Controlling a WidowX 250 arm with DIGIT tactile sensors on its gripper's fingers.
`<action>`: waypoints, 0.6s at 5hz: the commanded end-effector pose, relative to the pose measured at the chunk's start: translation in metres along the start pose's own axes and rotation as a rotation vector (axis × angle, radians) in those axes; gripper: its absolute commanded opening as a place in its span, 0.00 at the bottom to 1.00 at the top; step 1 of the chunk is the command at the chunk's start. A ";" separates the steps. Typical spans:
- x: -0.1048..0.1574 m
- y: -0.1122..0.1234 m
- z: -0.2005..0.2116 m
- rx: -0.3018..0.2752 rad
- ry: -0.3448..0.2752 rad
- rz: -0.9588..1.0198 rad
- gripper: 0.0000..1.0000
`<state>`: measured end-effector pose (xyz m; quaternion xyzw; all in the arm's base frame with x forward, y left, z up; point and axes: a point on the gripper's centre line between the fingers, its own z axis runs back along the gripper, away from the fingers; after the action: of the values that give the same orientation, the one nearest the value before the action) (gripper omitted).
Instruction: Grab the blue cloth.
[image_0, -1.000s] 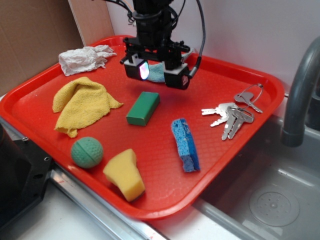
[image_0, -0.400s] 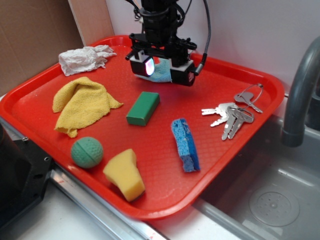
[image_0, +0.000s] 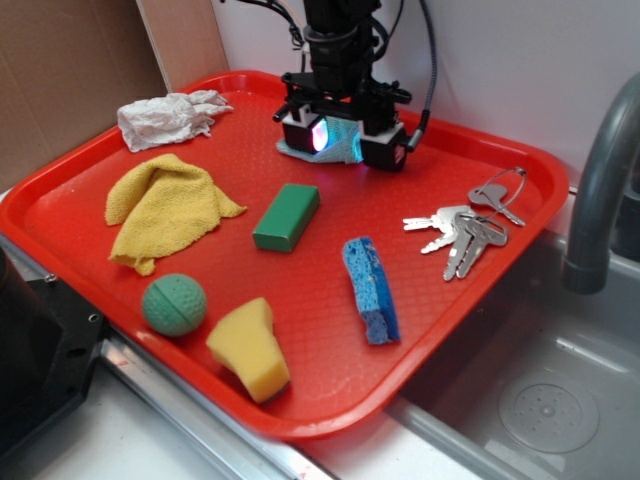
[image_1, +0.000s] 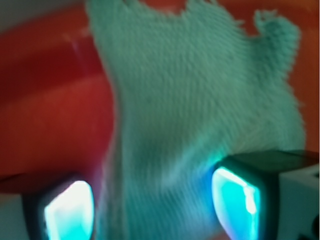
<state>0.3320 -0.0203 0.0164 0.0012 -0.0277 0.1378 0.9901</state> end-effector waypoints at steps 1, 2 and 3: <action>0.008 0.011 0.005 0.010 0.003 0.050 0.00; -0.013 0.035 0.022 -0.011 0.035 0.132 0.00; -0.048 0.048 0.045 -0.066 0.009 0.153 0.00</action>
<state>0.2639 0.0125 0.0487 -0.0303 -0.0020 0.2143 0.9763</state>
